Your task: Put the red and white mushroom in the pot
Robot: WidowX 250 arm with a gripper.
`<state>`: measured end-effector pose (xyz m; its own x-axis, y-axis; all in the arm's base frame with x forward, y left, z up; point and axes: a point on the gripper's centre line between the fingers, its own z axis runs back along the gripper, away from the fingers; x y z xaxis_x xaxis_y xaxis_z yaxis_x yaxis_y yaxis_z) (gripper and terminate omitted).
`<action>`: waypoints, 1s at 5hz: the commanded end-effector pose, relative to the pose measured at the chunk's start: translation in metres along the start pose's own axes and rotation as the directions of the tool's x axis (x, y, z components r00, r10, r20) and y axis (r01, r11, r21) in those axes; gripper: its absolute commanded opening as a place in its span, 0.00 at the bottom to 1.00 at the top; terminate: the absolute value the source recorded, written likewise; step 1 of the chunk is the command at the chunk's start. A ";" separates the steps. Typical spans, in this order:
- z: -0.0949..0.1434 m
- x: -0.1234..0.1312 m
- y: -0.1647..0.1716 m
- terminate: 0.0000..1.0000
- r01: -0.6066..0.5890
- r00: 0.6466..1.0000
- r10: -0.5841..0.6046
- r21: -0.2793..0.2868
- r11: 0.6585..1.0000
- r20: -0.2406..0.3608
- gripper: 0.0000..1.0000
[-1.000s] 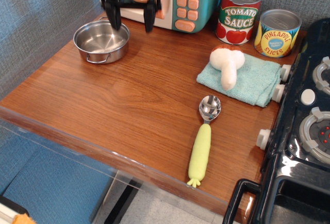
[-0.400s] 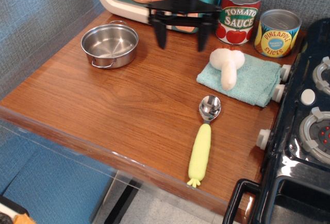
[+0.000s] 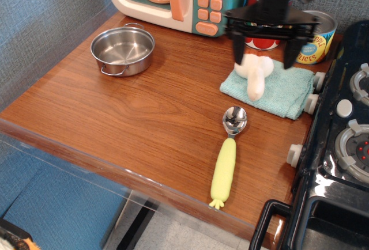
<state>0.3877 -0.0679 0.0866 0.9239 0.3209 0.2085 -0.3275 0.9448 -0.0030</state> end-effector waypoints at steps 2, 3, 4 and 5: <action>-0.048 0.013 0.001 0.00 0.010 0.999 -0.006 0.094 0.996 -0.045 1.00; -0.042 0.013 0.000 0.00 0.024 0.999 -0.020 0.080 0.996 -0.050 0.00; -0.003 0.017 -0.001 0.00 0.003 1.000 -0.003 -0.006 1.000 0.014 0.00; 0.031 0.022 0.016 0.00 -0.039 0.997 0.044 -0.083 0.996 0.059 0.00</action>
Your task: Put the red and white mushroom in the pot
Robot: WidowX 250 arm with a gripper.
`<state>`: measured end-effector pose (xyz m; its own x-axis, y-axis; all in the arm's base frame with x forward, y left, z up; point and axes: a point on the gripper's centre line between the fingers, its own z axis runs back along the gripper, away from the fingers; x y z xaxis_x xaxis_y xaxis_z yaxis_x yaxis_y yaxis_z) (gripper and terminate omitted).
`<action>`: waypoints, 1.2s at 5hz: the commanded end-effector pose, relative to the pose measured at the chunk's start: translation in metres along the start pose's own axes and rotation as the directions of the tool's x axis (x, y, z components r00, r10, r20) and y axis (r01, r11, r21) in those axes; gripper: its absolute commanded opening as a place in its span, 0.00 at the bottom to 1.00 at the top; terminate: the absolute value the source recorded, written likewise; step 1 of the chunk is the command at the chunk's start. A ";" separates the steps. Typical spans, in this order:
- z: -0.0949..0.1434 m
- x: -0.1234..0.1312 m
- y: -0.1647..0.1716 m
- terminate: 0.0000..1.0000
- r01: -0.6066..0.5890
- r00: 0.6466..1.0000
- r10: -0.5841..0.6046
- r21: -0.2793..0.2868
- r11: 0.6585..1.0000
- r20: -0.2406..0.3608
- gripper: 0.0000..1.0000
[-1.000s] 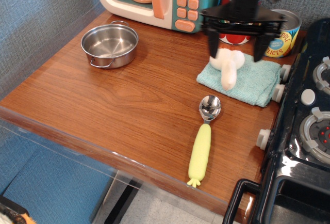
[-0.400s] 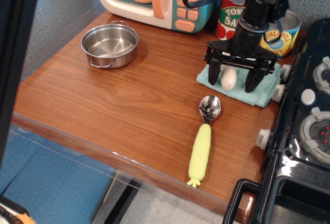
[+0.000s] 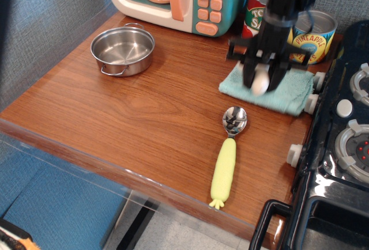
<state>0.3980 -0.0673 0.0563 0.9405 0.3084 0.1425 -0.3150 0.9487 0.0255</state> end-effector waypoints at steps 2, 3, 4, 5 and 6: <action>0.041 0.020 0.123 0.00 -0.194 0.980 0.196 -0.068 0.979 0.036 0.00; 0.016 0.027 0.171 0.00 -0.177 0.984 0.177 -0.014 0.984 0.000 0.00; 0.002 0.043 0.205 0.00 -0.164 0.986 0.164 0.023 0.986 0.005 0.00; 0.002 0.057 0.214 0.00 -0.158 0.987 0.157 0.044 0.987 0.027 0.00; 0.003 0.060 0.216 0.00 -0.153 0.988 0.152 0.059 0.986 0.025 1.00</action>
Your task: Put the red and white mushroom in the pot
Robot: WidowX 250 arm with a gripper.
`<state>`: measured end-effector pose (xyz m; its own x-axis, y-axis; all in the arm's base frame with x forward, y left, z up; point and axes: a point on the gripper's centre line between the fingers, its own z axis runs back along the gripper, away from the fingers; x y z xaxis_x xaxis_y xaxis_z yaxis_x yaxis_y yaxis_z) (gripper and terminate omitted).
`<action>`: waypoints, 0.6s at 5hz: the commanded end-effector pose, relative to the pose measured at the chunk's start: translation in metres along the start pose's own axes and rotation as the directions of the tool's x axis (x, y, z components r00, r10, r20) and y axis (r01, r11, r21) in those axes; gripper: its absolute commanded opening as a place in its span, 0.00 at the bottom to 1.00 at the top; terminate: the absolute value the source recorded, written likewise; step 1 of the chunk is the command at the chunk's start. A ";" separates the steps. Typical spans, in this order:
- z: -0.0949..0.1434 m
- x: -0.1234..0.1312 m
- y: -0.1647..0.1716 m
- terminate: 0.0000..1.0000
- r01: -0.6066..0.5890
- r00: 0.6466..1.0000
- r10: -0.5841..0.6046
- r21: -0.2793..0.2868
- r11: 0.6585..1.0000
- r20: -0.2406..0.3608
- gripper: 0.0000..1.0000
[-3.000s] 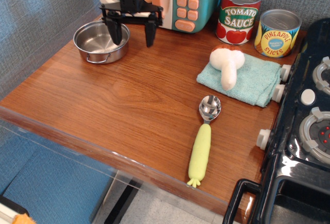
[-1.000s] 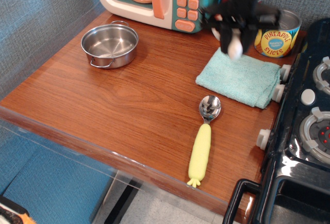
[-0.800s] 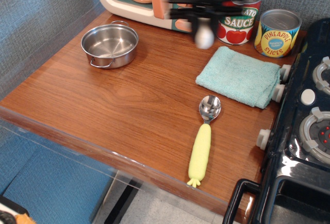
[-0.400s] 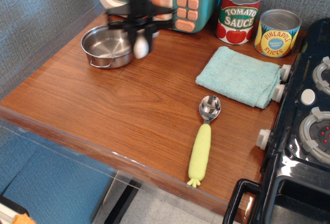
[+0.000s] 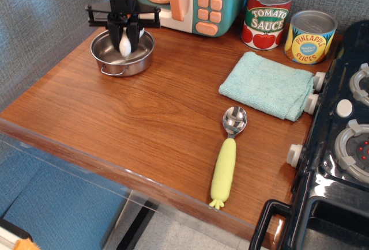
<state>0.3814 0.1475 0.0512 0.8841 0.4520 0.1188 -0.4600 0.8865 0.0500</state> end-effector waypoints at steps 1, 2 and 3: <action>0.026 0.008 0.004 0.00 0.023 0.997 -0.024 0.025 0.999 0.068 1.00; 0.038 0.004 0.002 0.00 0.038 0.995 -0.042 0.036 0.999 0.090 1.00; 0.060 -0.006 -0.012 0.00 0.060 0.993 -0.061 0.009 0.998 0.102 1.00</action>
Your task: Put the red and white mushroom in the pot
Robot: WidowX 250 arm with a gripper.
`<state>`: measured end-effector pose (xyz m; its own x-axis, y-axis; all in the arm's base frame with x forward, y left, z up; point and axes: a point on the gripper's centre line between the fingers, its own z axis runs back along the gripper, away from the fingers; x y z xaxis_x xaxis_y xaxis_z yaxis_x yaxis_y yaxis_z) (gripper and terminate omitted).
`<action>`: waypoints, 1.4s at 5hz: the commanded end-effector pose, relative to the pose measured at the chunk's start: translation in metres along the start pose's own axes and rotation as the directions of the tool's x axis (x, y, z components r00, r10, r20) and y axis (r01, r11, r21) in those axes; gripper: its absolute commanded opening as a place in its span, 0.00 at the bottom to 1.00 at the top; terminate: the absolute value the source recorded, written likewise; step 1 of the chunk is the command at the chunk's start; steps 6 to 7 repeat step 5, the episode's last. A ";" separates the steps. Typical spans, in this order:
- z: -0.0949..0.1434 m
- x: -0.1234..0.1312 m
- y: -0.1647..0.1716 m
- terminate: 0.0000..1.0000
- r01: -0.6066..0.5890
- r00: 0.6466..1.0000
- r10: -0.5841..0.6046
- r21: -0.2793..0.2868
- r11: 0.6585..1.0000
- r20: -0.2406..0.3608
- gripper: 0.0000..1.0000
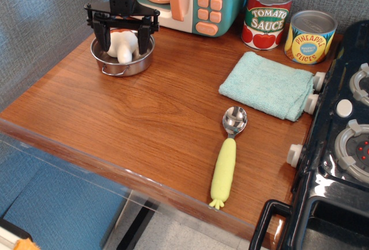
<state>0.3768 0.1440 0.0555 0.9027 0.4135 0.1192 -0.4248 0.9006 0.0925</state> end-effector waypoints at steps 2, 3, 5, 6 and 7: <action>0.061 -0.008 -0.042 0.00 0.271 0.962 -0.267 -0.083 0.959 0.063 1.00; 0.056 -0.009 -0.051 0.00 0.353 0.934 -0.348 -0.063 0.933 0.080 1.00; 0.056 -0.009 -0.051 1.00 0.353 0.934 -0.348 -0.063 0.933 0.080 1.00; 0.056 -0.009 -0.051 1.00 0.353 0.934 -0.348 -0.063 0.933 0.080 1.00; 0.056 -0.009 -0.051 1.00 0.353 0.934 -0.348 -0.063 0.933 0.080 1.00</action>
